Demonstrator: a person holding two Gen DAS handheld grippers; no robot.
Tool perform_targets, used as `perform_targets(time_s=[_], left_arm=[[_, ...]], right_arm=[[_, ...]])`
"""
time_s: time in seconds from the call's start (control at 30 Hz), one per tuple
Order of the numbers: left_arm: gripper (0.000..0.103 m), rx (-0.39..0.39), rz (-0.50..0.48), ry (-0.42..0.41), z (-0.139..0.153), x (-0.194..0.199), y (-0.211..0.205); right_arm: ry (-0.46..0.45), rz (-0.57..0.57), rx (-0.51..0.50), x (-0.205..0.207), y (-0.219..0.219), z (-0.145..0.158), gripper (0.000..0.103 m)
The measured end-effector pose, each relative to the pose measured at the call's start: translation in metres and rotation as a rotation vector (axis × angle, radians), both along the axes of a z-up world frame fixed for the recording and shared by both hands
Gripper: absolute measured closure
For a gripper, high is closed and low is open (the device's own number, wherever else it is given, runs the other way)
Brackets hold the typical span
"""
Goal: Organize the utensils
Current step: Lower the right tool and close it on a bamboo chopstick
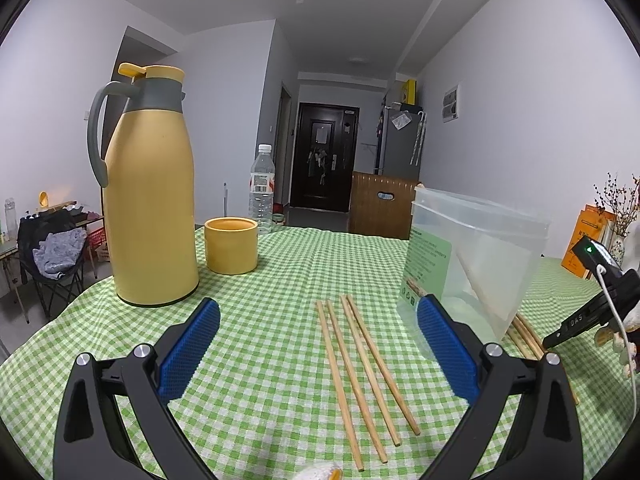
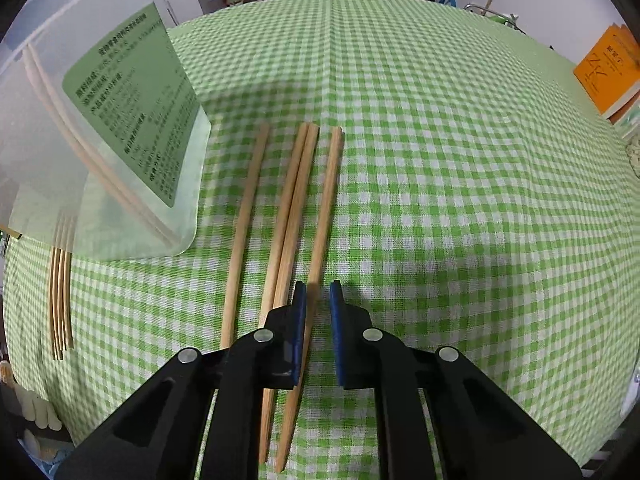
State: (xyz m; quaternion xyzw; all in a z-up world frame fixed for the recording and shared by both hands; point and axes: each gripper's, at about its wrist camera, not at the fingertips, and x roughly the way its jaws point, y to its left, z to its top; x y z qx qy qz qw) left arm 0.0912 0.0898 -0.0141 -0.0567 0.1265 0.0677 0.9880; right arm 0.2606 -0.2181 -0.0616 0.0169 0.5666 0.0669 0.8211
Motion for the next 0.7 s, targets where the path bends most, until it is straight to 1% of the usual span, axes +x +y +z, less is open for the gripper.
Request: perform_targets(time_s=[0.33, 0.53, 0.63, 0.7], left_arm=[[0.007, -0.008, -0.006, -0.014, 0.001, -0.003, 0.001], [0.007, -0.010, -0.009, -0.027, 0.001, -0.006, 0.002], [0.007, -0.012, -0.010, -0.032, 0.002, -0.007, 0.002], [0.007, -0.014, -0.011, -0.035, 0.002, -0.007, 0.001]], right_arm=[[0.041, -0.021, -0.006, 0.013, 0.009, -0.013, 0.091], [0.071, -0.017, -0.057, 0.020, 0.015, -0.015, 0.091], [0.084, -0.021, -0.057, 0.023, 0.020, -0.016, 0.091], [0.087, -0.035, -0.054, 0.024, 0.020, -0.017, 0.095]])
